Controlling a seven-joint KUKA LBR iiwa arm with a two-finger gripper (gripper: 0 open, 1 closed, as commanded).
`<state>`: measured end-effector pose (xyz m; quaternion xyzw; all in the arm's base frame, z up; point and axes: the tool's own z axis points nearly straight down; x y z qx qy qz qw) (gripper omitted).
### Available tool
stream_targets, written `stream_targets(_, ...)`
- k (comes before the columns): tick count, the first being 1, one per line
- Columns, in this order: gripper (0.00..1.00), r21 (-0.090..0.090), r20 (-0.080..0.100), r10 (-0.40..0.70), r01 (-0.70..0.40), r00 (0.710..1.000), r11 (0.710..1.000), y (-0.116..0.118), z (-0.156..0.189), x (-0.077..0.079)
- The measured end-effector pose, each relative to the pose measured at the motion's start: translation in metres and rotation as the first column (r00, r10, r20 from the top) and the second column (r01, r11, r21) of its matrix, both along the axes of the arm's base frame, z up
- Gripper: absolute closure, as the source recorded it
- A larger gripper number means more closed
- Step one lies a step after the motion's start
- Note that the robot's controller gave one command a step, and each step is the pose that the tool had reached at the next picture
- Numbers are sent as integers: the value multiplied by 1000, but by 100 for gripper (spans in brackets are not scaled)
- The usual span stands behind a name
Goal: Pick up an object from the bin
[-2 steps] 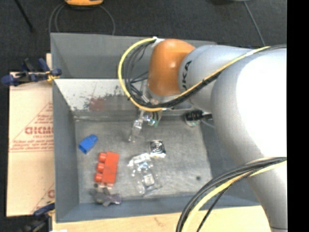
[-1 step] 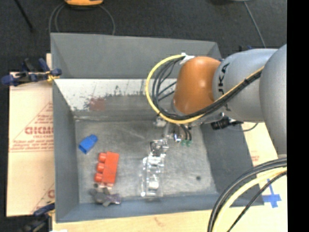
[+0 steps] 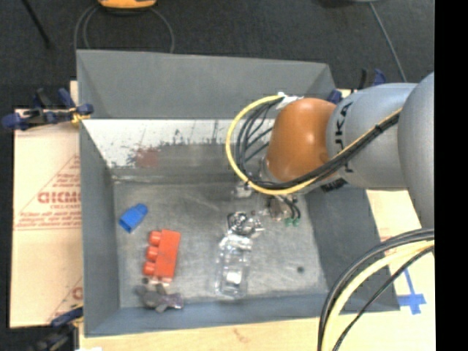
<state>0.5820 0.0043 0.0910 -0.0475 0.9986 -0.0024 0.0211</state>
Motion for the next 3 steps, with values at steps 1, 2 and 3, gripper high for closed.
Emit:
stream_targets(1, 100, 2, -12, -2, 2, 1000, 1000, 1, -2, -3)
stream_targets(2, 100, -2, -28, 128, -128, 991, 992, -51, 167, 37)
stream_targets(3, 100, -1, -28, 146, -146, 989, 989, -26, 247, 53)
